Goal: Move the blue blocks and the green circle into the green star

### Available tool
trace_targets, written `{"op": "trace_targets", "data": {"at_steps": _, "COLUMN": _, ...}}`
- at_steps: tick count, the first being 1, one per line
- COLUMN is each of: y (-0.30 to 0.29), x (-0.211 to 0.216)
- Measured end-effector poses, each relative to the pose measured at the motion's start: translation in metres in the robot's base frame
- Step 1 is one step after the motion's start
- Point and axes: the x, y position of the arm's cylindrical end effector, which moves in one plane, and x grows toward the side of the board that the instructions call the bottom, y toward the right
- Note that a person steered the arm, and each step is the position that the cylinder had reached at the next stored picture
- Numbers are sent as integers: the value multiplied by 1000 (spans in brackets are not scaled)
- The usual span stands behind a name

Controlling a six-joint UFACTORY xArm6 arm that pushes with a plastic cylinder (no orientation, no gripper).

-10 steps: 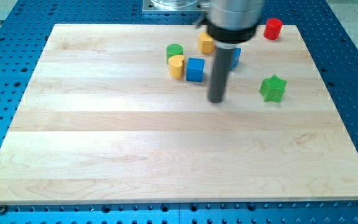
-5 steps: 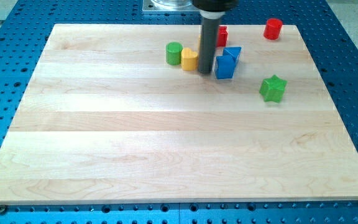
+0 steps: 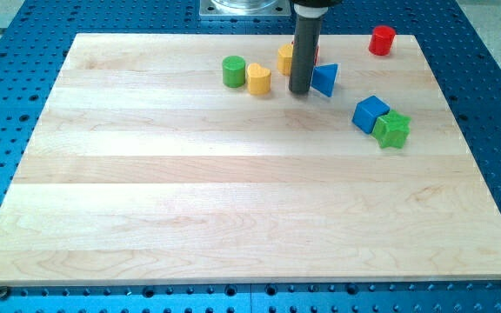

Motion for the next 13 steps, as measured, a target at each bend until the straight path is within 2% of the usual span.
{"op": "trace_targets", "data": {"at_steps": 1, "y": 38, "x": -10}}
{"op": "trace_targets", "data": {"at_steps": 3, "y": 76, "x": 24}}
{"op": "trace_targets", "data": {"at_steps": 4, "y": 90, "x": -3}}
{"op": "trace_targets", "data": {"at_steps": 6, "y": 111, "x": 46}}
{"op": "trace_targets", "data": {"at_steps": 8, "y": 61, "x": 47}}
{"op": "trace_targets", "data": {"at_steps": 10, "y": 57, "x": 47}}
{"op": "trace_targets", "data": {"at_steps": 12, "y": -65, "x": 46}}
{"op": "trace_targets", "data": {"at_steps": 13, "y": -161, "x": 44}}
